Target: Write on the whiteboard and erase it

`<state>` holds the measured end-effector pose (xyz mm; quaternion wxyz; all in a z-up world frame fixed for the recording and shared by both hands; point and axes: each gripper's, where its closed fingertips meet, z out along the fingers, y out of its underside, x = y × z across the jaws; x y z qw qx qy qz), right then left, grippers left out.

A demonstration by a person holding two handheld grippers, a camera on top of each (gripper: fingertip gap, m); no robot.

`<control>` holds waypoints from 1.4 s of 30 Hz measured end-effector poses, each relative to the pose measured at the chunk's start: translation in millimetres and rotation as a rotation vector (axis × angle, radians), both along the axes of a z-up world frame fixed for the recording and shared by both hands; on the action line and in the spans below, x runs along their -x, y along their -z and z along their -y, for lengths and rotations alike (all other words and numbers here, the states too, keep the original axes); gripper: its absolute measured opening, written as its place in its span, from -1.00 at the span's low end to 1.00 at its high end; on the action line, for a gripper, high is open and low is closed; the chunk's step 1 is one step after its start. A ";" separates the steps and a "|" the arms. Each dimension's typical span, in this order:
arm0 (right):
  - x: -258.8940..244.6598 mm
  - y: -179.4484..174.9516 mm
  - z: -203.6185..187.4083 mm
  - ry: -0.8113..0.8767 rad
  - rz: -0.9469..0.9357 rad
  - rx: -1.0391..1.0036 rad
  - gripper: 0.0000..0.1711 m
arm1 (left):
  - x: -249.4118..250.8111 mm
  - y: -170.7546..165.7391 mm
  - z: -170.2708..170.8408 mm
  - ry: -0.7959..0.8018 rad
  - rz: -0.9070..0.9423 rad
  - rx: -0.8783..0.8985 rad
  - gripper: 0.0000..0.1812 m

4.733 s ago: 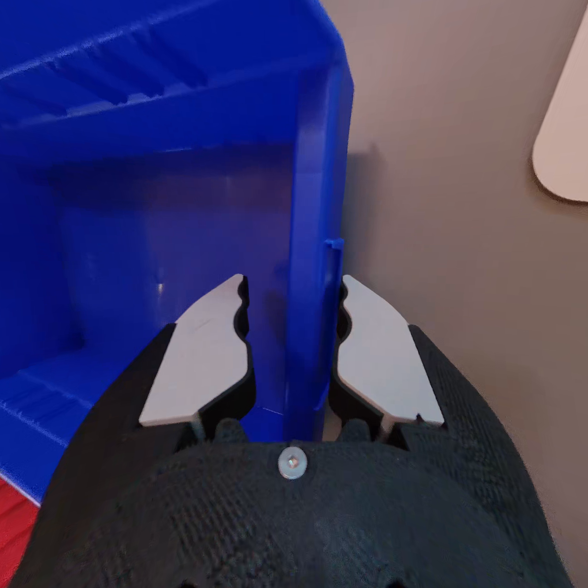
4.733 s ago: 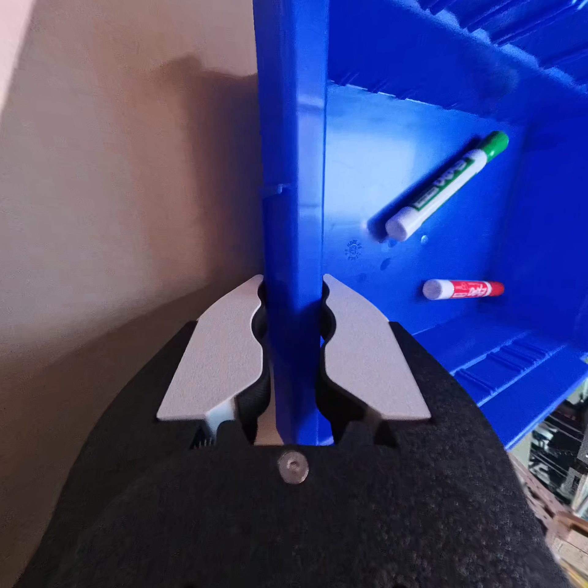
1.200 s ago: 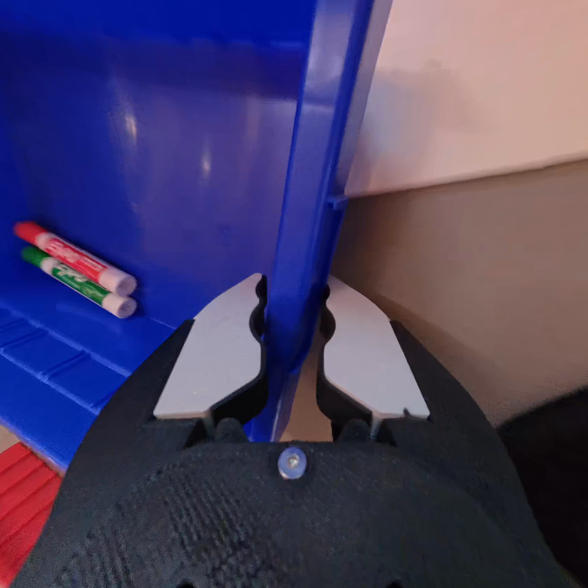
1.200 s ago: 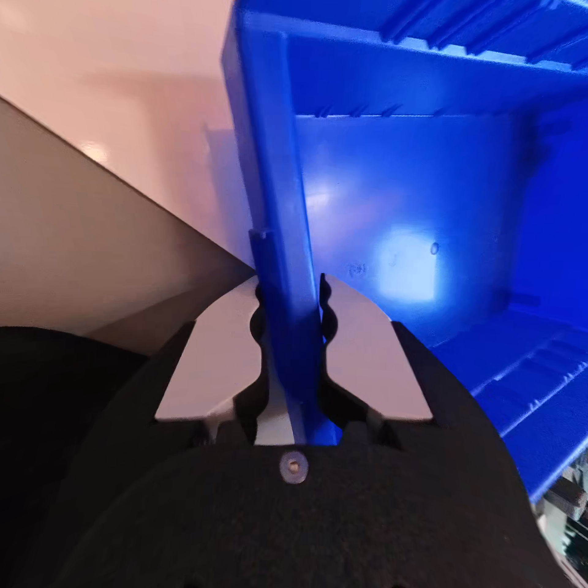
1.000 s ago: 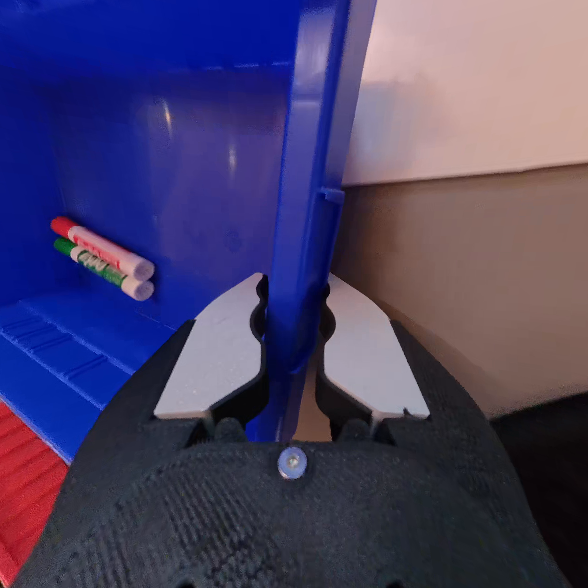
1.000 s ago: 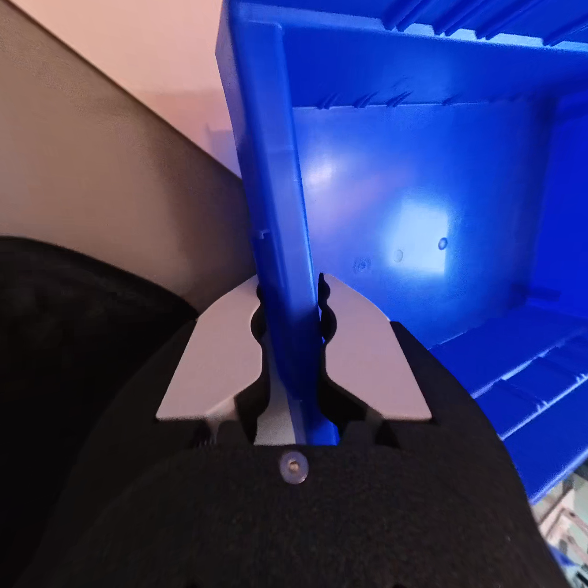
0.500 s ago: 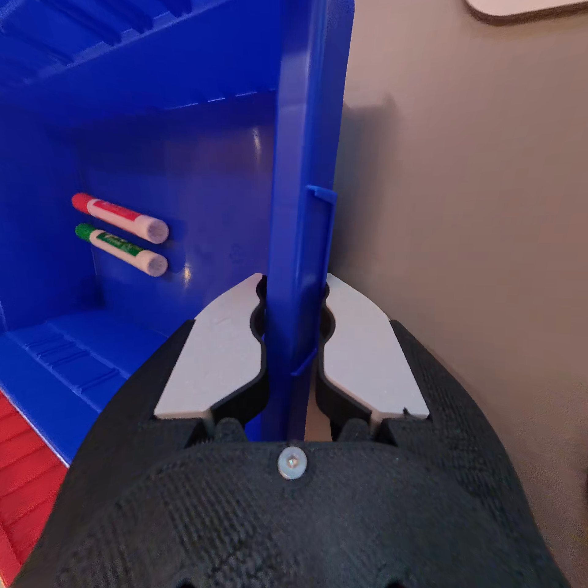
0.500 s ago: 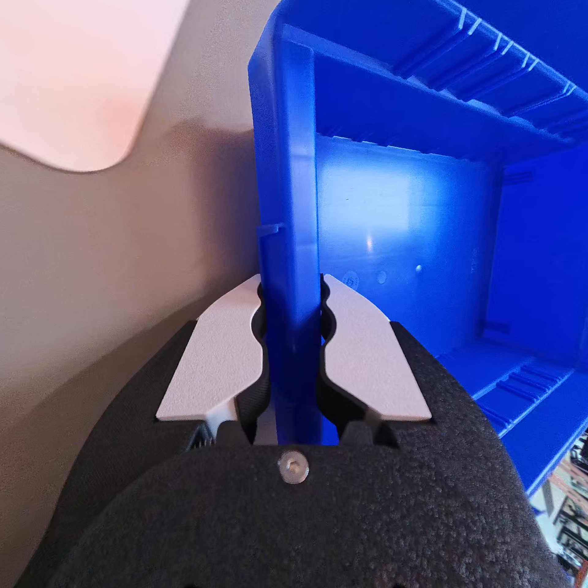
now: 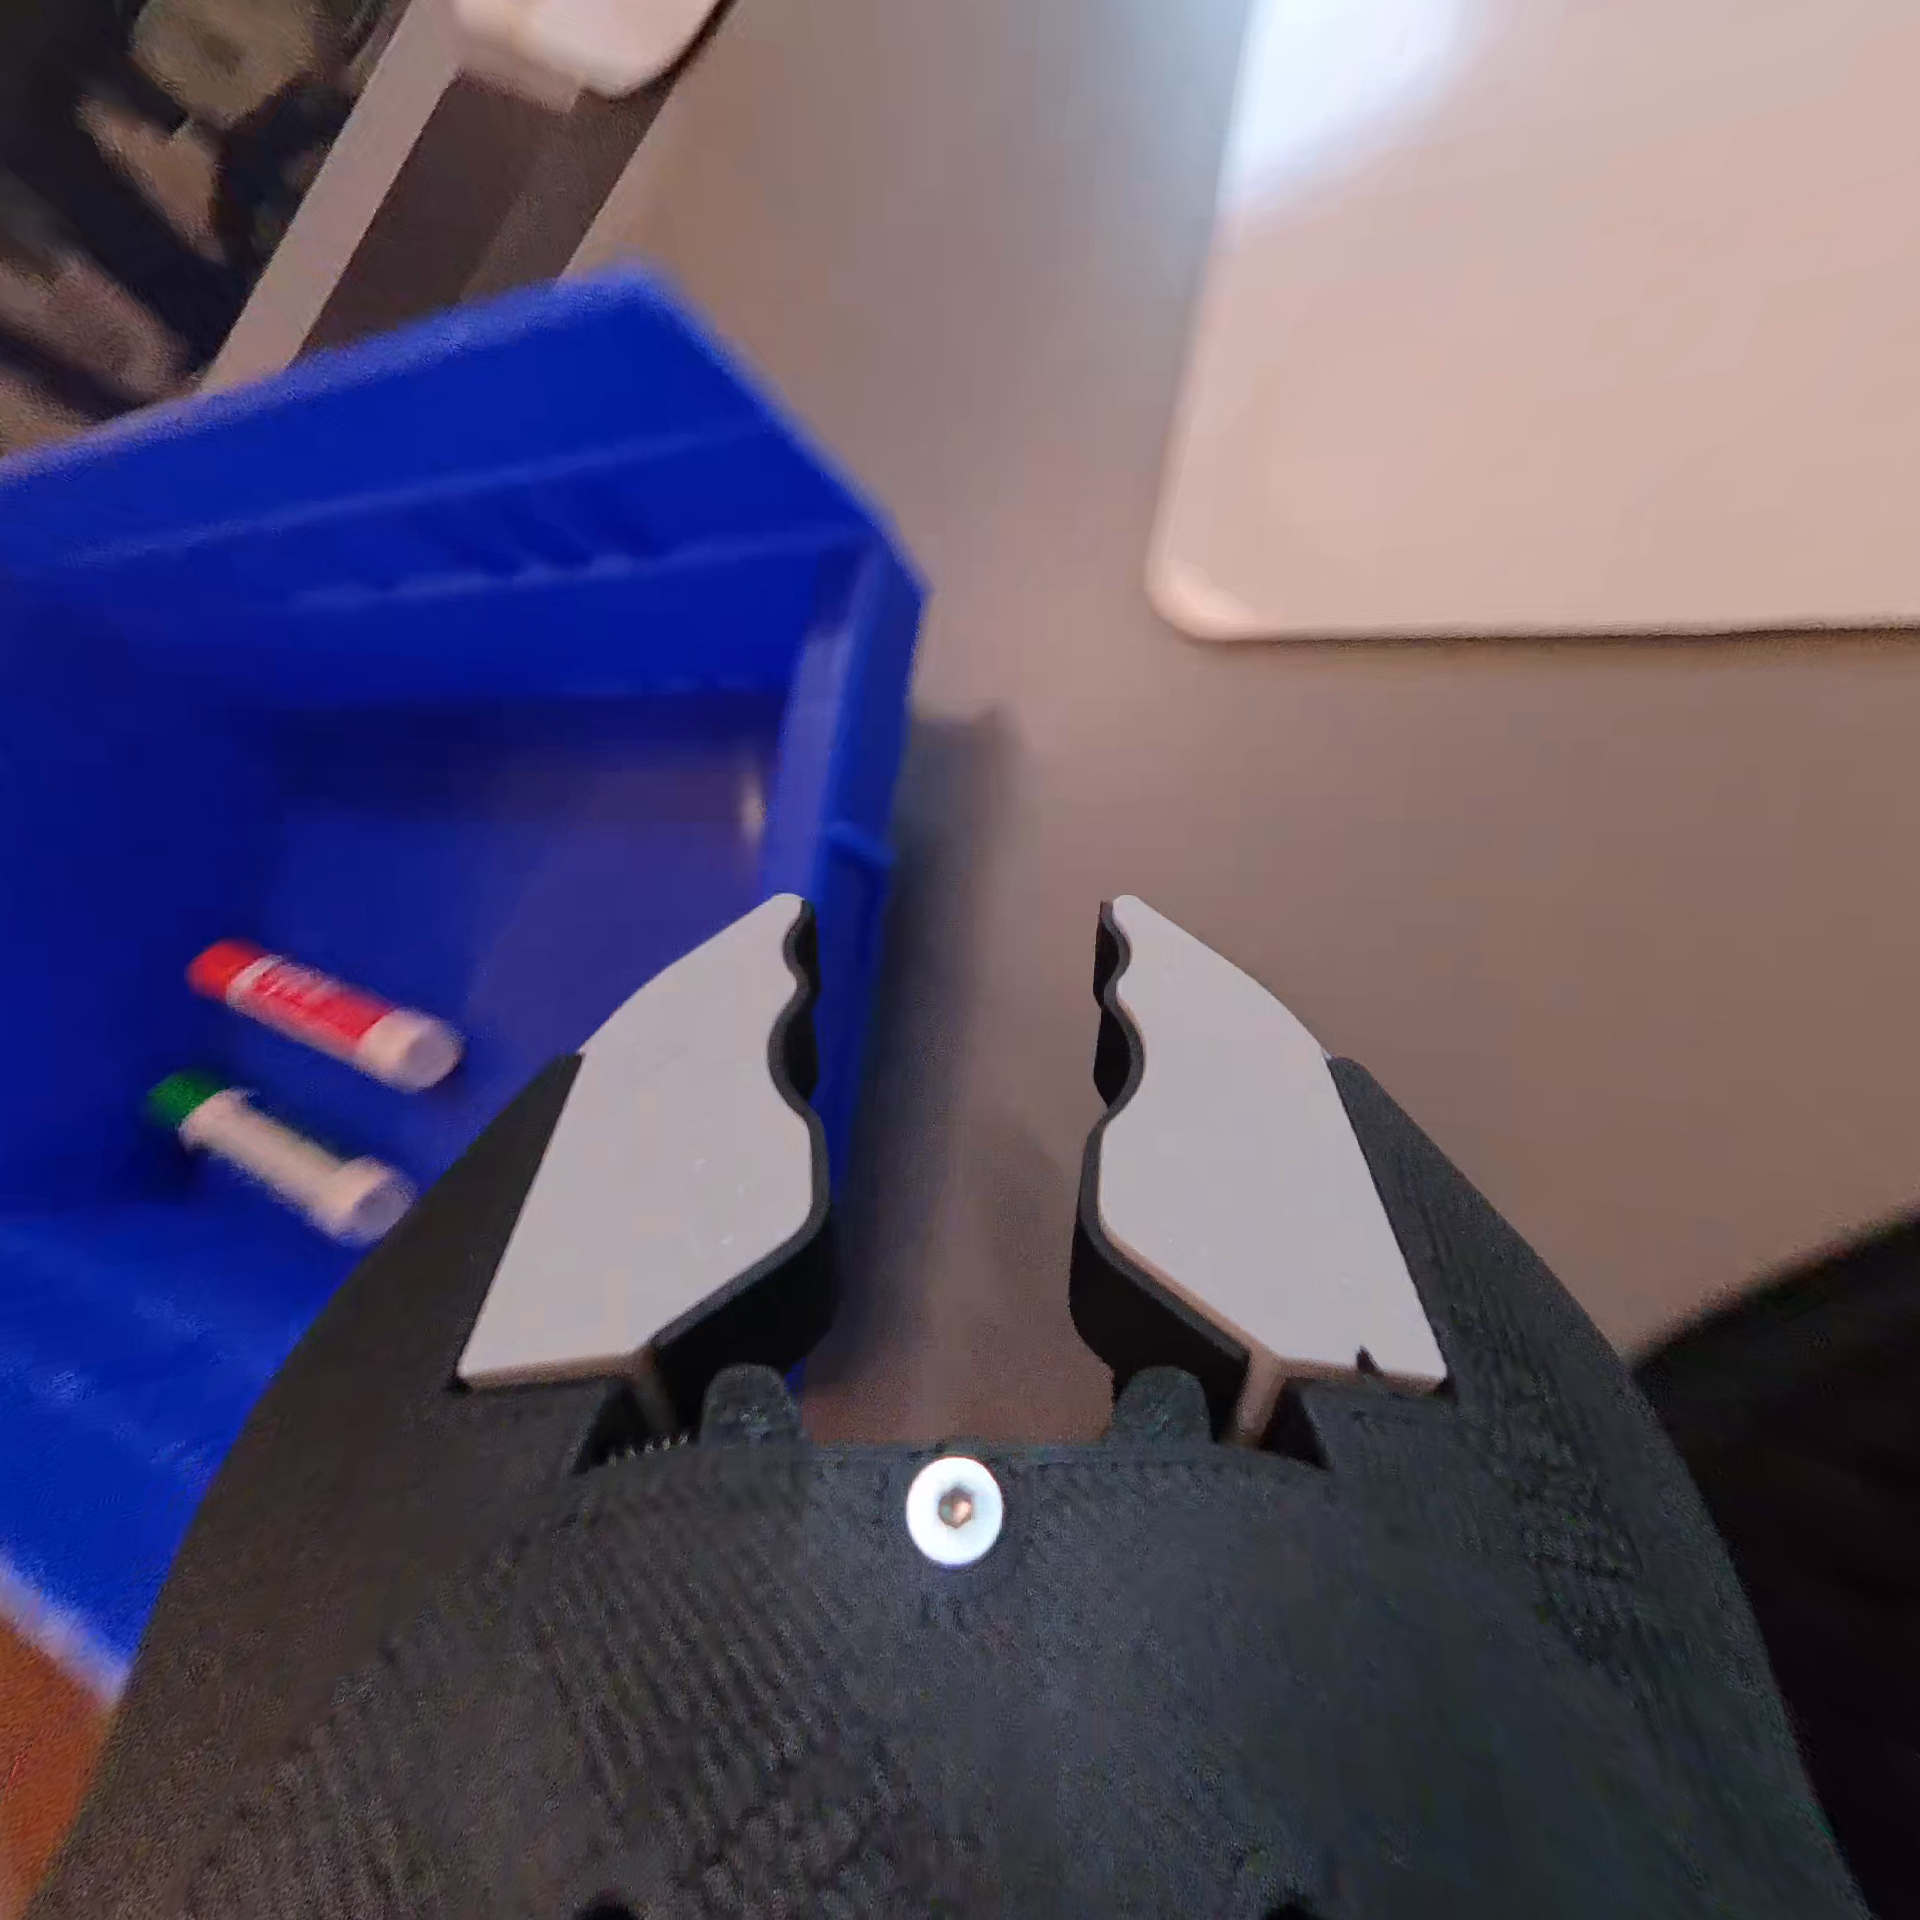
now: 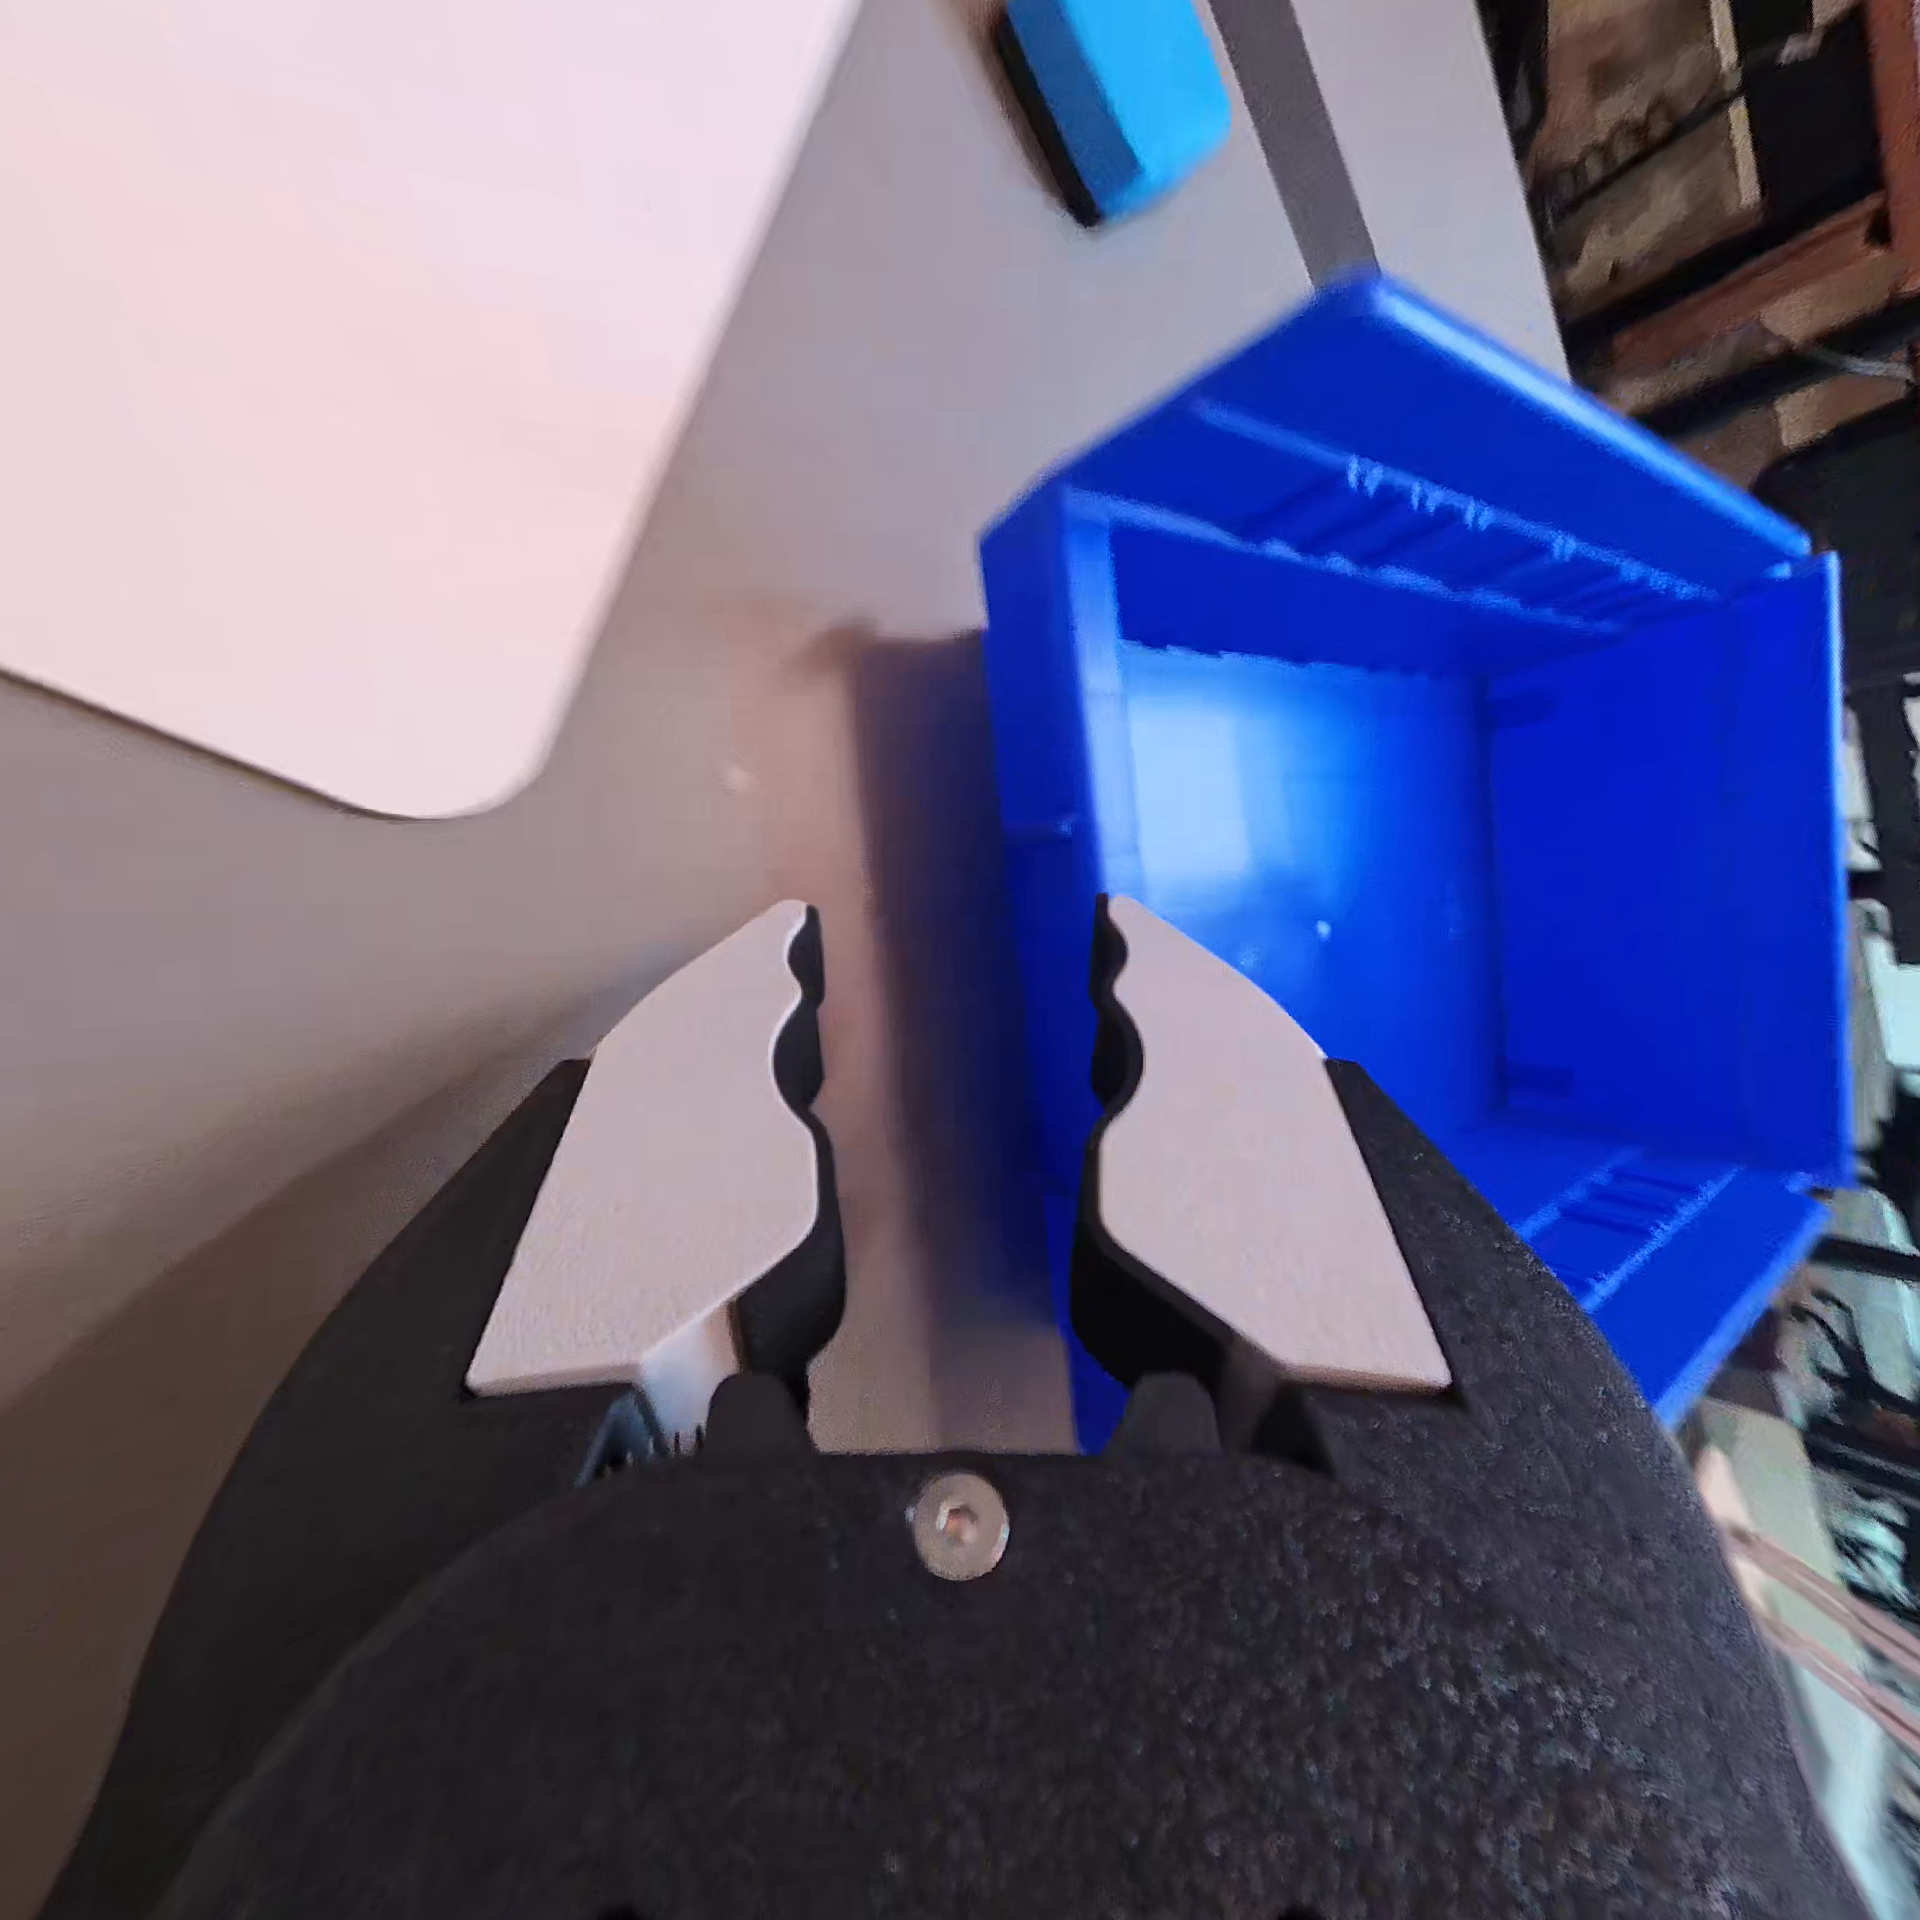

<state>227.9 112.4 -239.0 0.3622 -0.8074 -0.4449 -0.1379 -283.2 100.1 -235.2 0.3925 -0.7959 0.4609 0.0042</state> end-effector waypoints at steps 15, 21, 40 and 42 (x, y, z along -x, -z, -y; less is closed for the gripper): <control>81.8 36.1 32.9 -0.060 -0.446 0.332 -0.27 | -89.6 44.4 68.8 0.285 0.105 0.335 -0.30; 83.3 42.1 32.6 -0.054 -0.435 0.381 -0.31 | -95.7 47.7 67.4 0.294 0.076 0.408 -0.29; 89.6 41.5 41.9 -0.037 -0.413 0.473 -0.32 | -108.6 48.1 59.2 0.313 0.032 0.426 -0.28; 89.3 41.5 43.1 -0.035 -0.410 0.474 -0.31 | -109.0 48.1 56.3 0.311 0.038 0.423 -0.28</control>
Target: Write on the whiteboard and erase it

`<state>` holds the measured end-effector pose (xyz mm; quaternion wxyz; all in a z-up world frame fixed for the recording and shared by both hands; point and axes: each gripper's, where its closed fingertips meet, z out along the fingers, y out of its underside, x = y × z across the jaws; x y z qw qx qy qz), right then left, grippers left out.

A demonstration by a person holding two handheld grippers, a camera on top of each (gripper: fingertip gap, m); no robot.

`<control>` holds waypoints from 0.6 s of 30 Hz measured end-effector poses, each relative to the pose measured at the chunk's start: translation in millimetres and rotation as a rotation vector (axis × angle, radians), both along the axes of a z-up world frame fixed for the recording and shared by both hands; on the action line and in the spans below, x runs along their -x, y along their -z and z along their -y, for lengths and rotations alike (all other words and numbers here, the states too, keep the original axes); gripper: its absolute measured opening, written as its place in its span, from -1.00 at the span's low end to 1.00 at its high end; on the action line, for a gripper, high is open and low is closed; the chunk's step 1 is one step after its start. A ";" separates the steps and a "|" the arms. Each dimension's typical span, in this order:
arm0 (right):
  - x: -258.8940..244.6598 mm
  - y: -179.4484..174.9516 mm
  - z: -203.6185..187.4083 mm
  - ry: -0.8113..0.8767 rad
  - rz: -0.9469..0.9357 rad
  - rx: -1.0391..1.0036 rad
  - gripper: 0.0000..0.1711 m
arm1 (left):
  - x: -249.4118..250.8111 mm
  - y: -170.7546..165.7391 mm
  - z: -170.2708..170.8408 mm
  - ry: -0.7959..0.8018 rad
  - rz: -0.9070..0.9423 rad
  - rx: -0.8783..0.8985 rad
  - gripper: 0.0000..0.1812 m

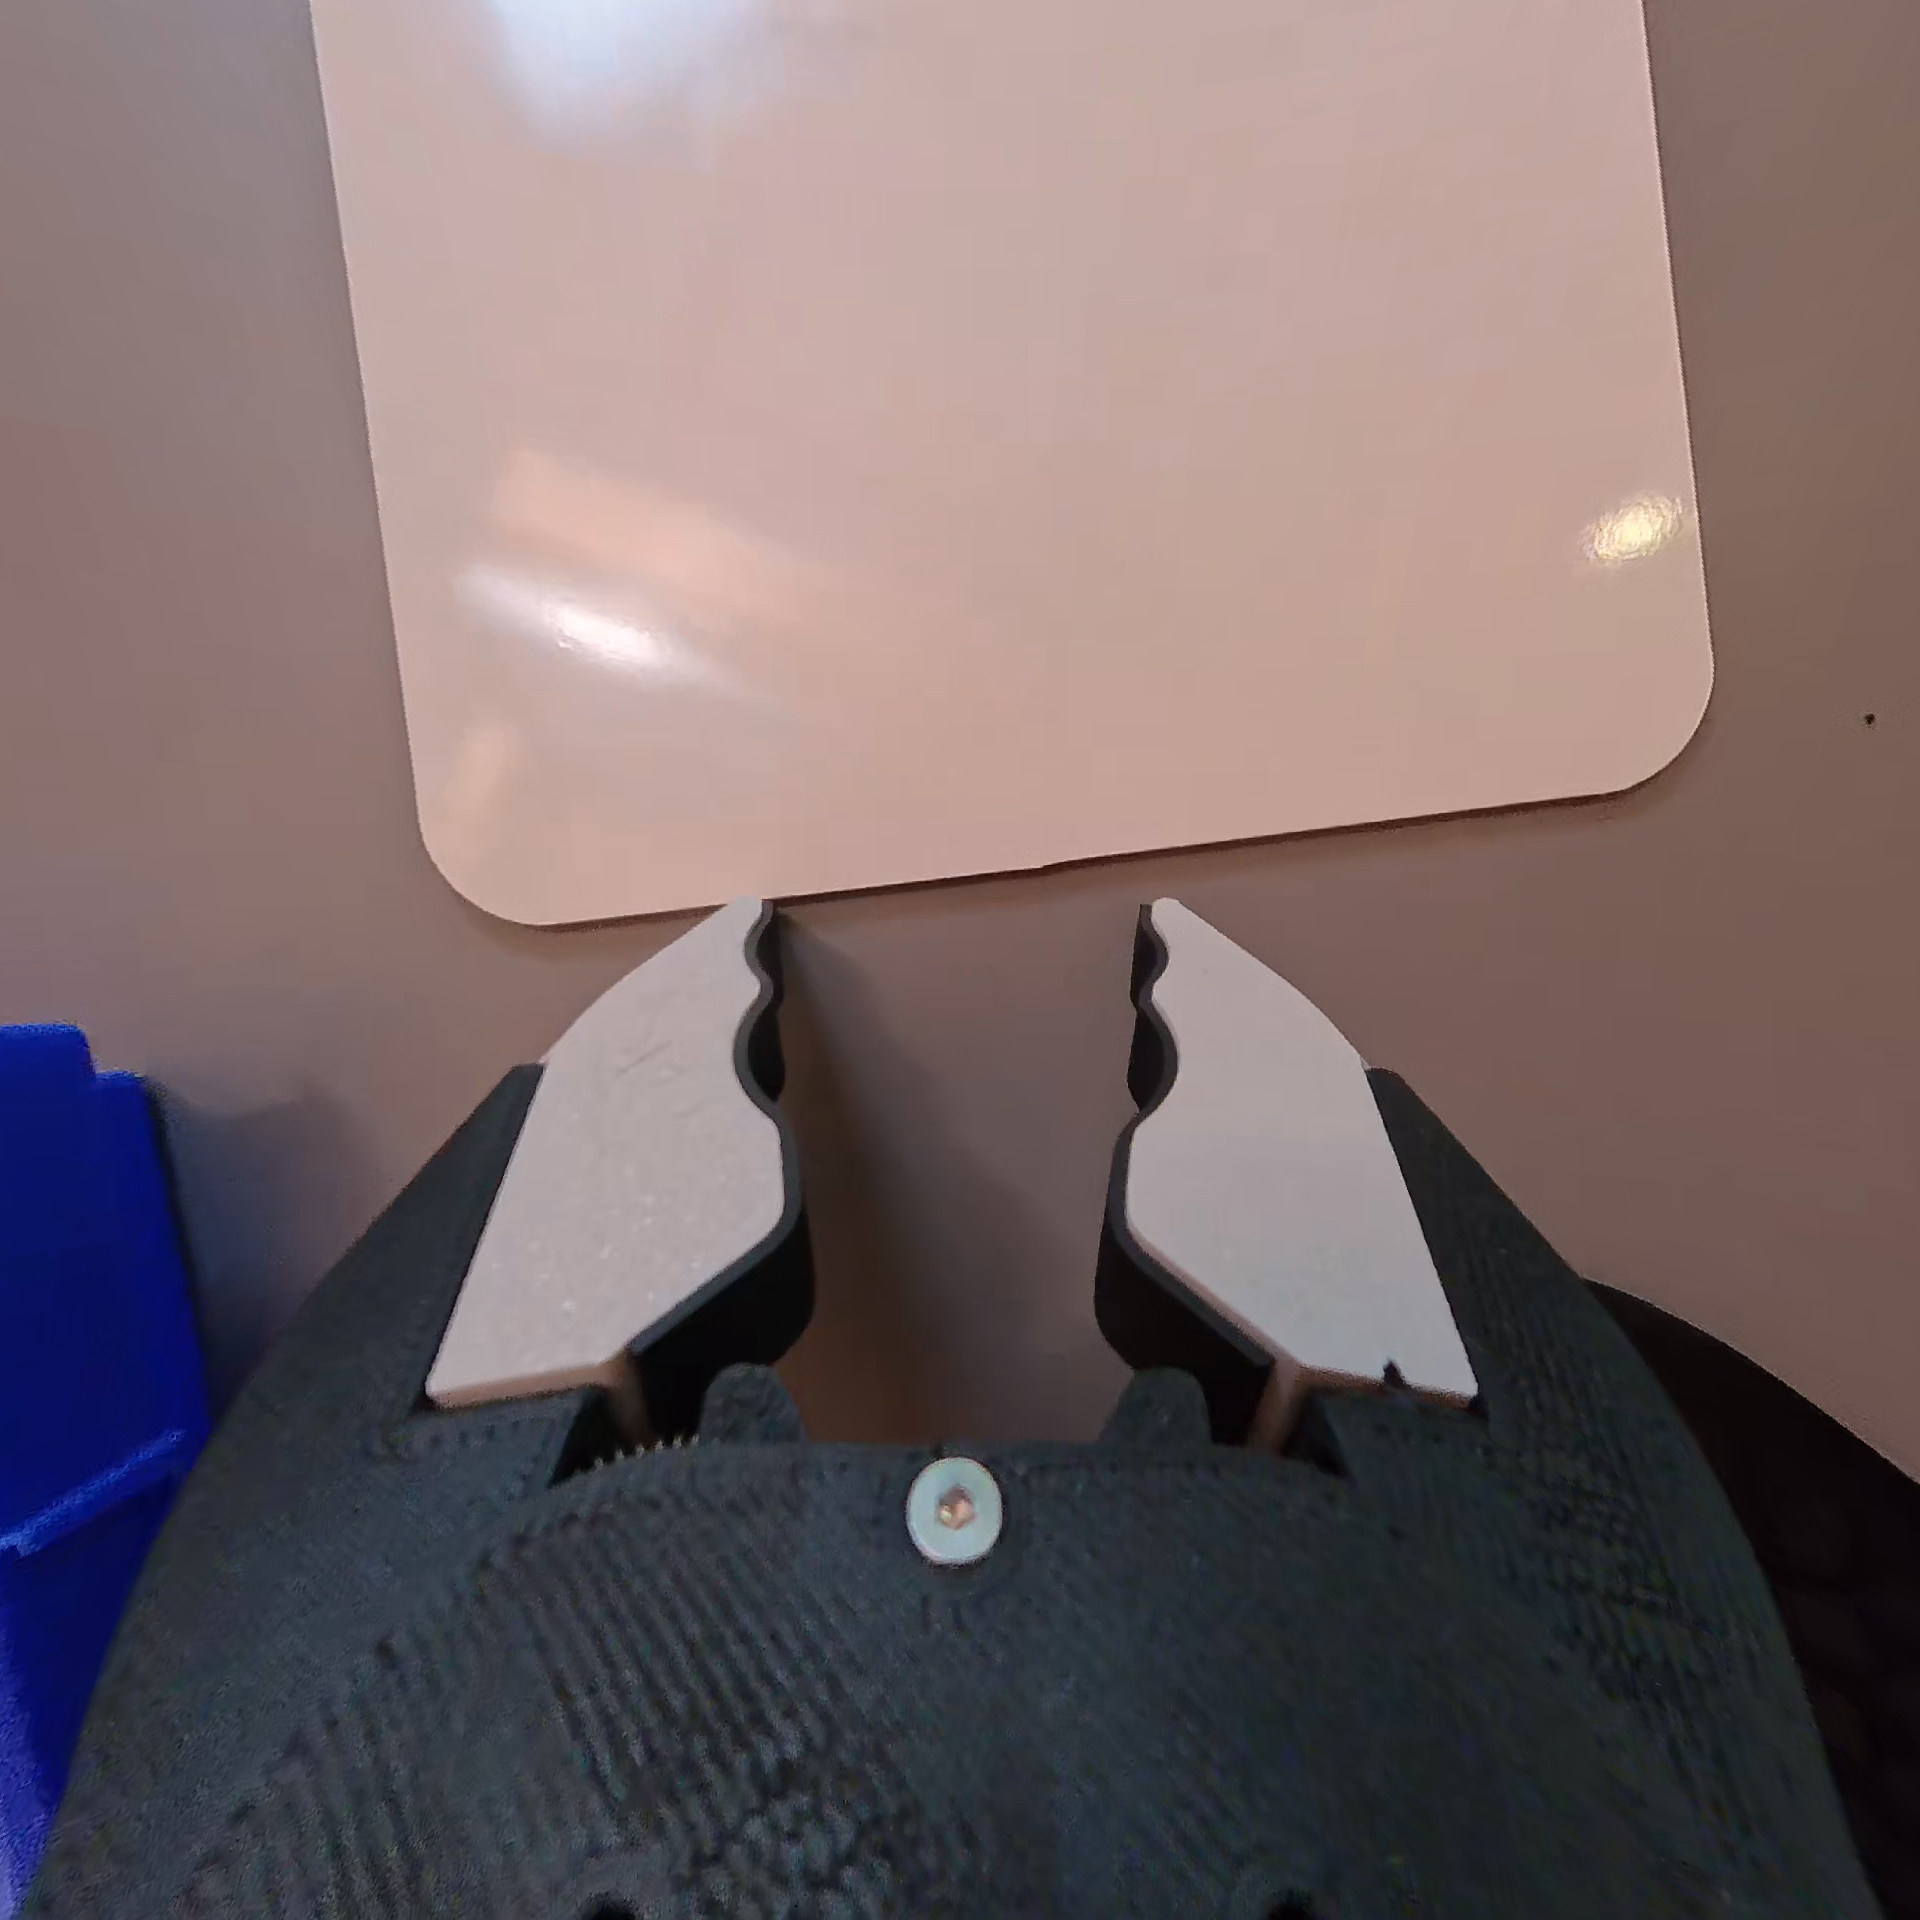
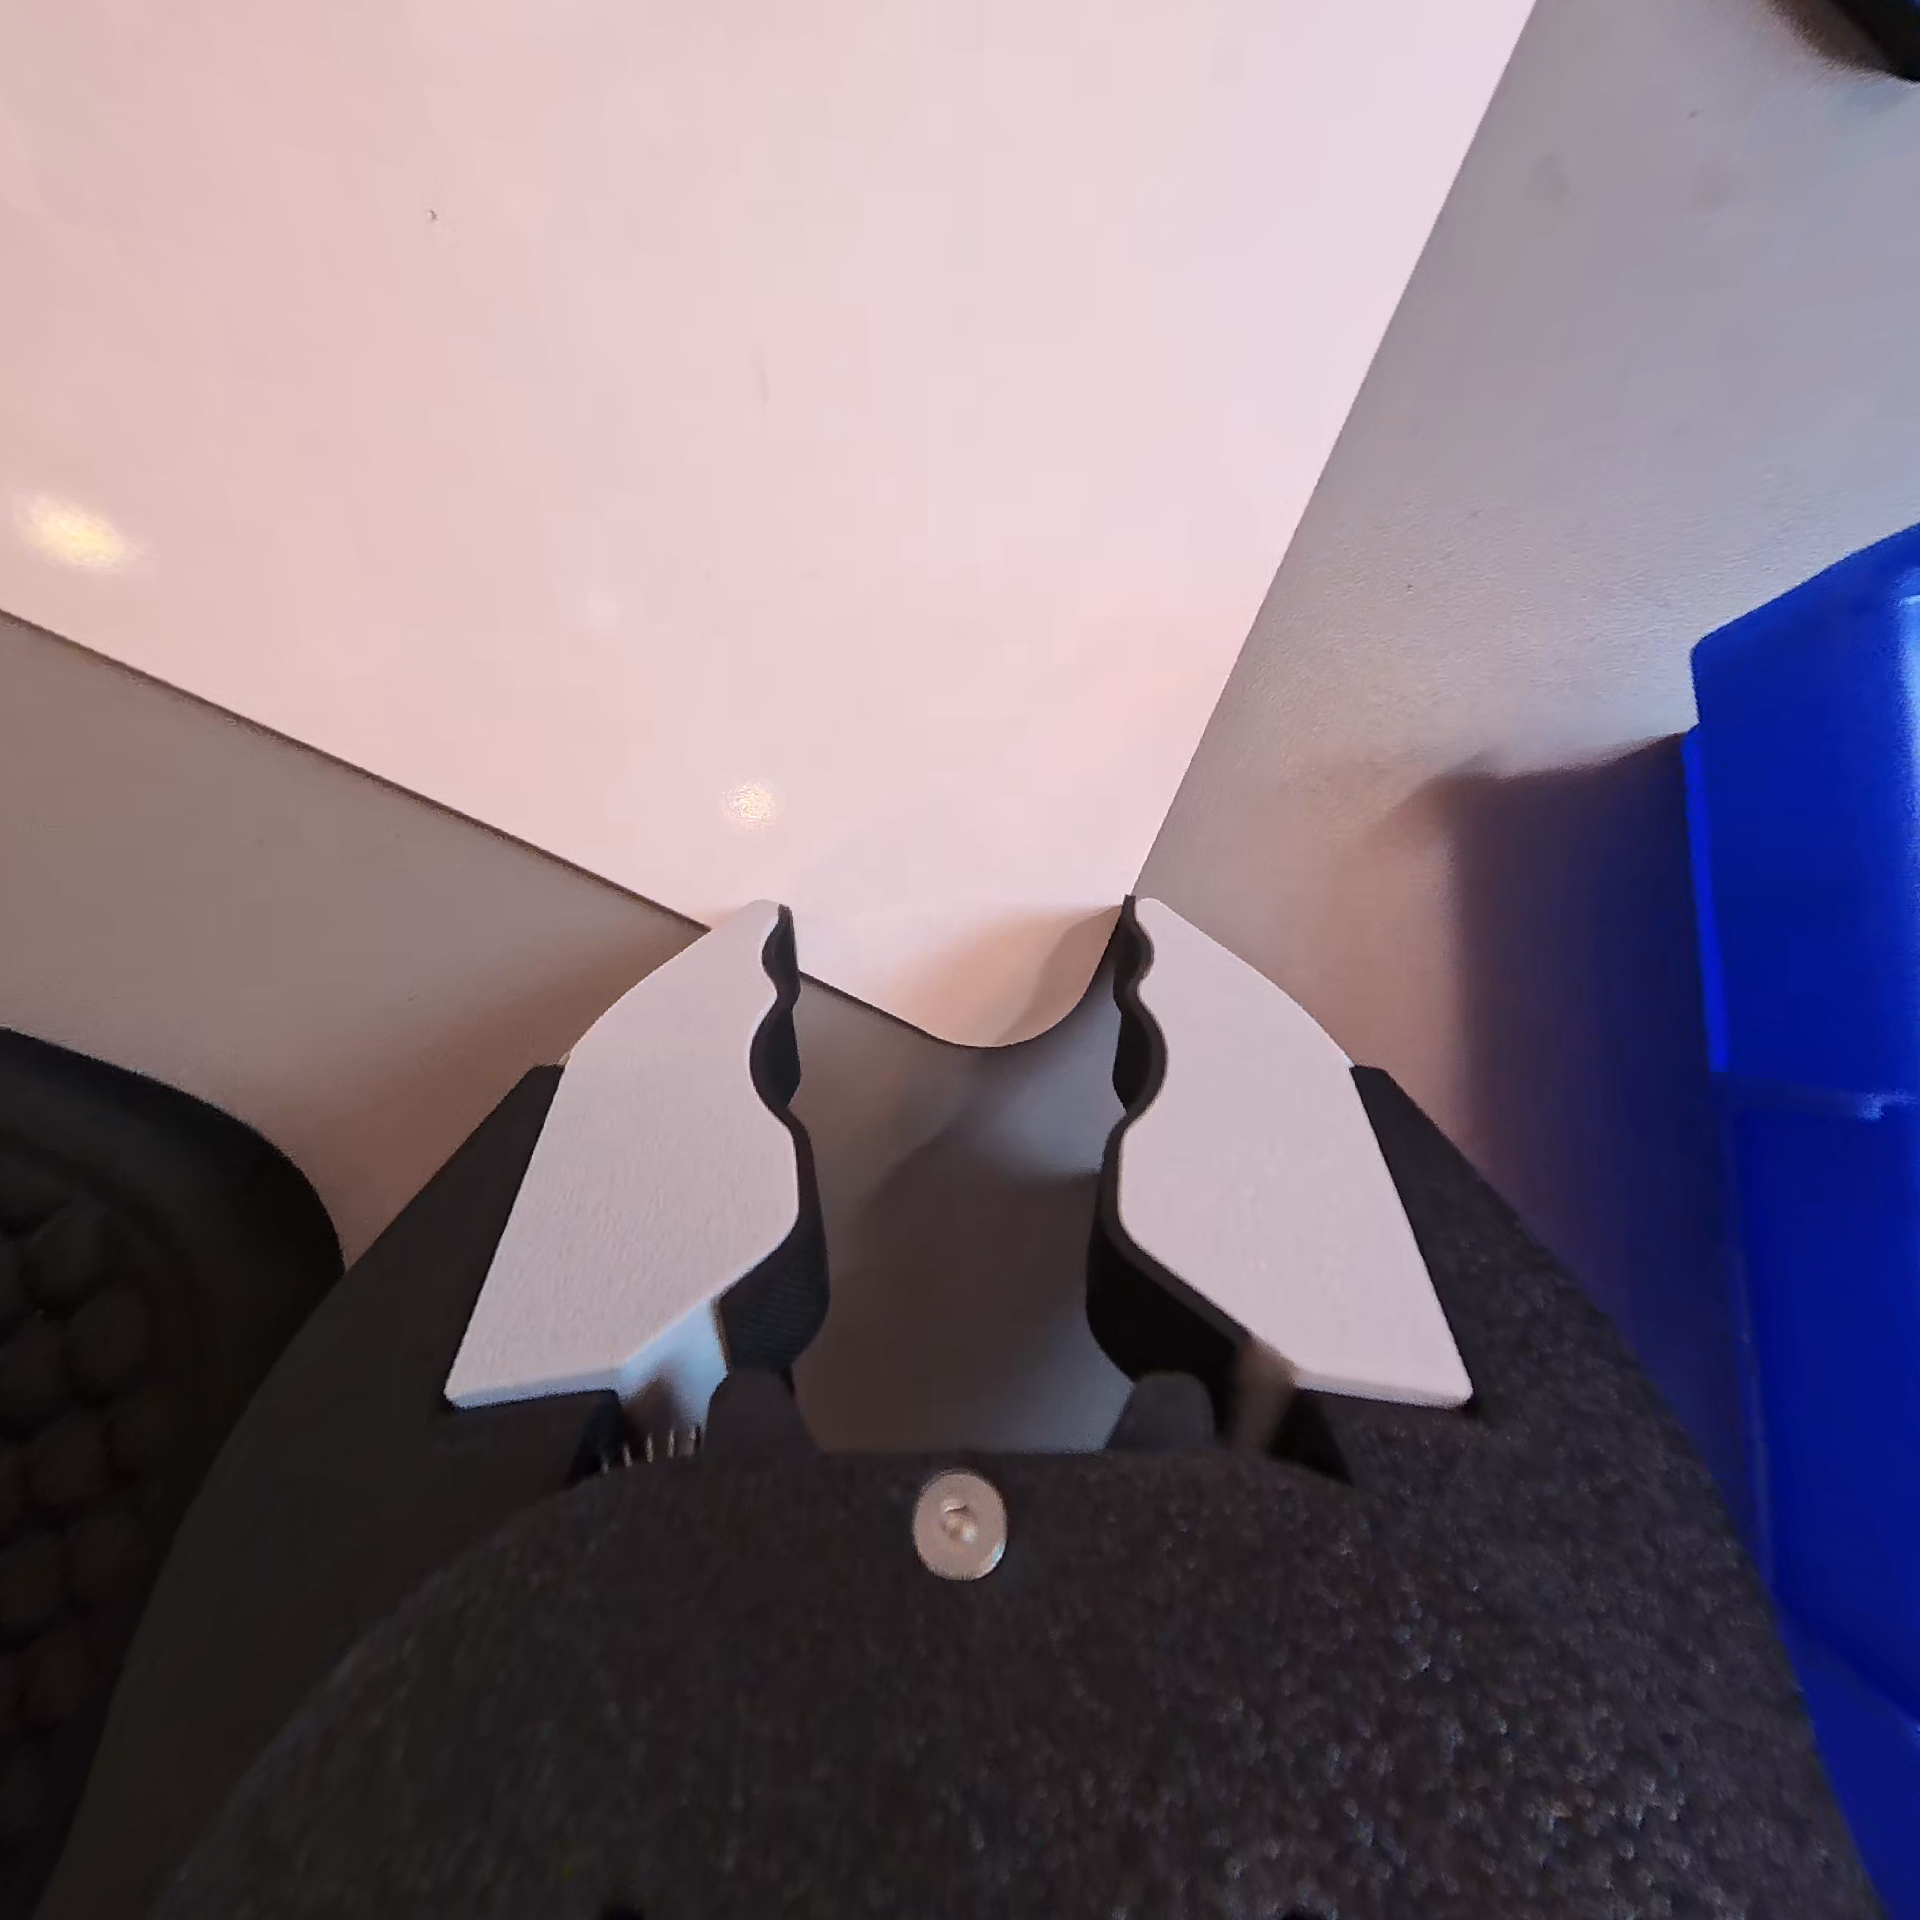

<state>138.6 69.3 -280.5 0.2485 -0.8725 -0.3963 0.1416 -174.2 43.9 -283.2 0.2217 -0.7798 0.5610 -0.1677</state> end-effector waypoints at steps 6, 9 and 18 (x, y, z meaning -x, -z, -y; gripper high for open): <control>-0.2 0.6 11.6 0.002 0.013 0.001 -0.29 | -0.9 0.0 -8.6 -0.005 0.005 -0.002 -0.27; 0.1 0.5 18.1 0.007 0.017 -0.004 -0.28 | -1.8 0.0 -11.5 -0.004 0.006 -0.002 -0.27; -1.8 1.3 32.5 0.022 0.022 -0.027 -0.26 | -5.7 -0.2 -11.5 0.005 0.004 -0.003 -0.27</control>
